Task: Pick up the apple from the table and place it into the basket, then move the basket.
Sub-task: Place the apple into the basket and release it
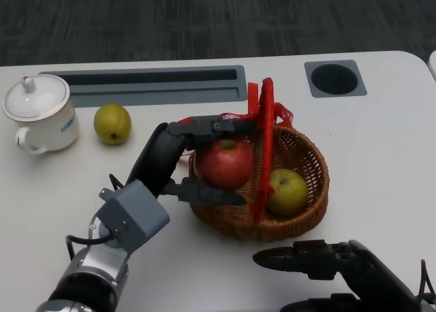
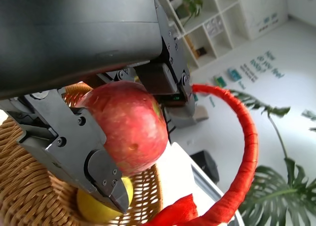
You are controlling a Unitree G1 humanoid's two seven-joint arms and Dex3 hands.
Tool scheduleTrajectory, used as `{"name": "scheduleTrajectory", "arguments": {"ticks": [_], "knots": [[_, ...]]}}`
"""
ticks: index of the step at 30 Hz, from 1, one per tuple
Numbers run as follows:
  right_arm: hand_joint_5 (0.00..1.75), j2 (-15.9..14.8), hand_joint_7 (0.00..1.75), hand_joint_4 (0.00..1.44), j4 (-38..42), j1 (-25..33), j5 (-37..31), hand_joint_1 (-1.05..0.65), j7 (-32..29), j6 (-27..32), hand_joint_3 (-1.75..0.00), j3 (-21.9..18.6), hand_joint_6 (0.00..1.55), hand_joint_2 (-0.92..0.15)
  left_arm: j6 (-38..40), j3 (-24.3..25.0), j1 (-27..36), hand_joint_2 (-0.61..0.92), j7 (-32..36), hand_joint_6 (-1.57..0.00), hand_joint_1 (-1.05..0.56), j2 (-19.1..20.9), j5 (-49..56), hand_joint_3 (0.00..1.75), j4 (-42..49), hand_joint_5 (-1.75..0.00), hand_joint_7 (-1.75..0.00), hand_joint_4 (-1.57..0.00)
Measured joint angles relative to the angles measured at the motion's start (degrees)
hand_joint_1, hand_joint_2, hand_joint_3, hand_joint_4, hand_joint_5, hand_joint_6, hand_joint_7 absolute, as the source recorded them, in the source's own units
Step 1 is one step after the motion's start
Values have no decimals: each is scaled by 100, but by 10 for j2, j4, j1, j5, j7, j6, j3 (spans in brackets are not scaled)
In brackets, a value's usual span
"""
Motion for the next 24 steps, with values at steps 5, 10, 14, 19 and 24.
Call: {"name": "scheduleTrajectory", "arguments": {"ticks": [5,10,14,19,24], "knots": [[0,0,0,80,-5,1,1,-26,0,4,0,1,73,-90,4,-6,-8,75,-36,-5,-89,16,11,1,-9,0,0,-3],[1,0,1,81,-4,1,1,-26,0,4,0,1,74,-90,-1,-6,-8,75,-49,-4,-92,27,15,1,-35,0,-1,0],[1,1,1,82,2,1,0,-26,-3,-1,0,-2,74,-89,-16,0,-5,74,-82,-7,-88,26,-22,0,-59,0,-2,-1],[1,-3,0,82,3,-4,-4,-26,-14,-21,0,-22,74,-88,-26,7,11,74,-113,-11,-85,27,-65,0,-108,-2,-2,-5],[1,-28,0,81,-11,-14,2,-26,-21,-46,0,-47,73,-85,-41,10,58,74,-141,-17,-75,41,-91,0,-165,-3,-2,-13]]}}
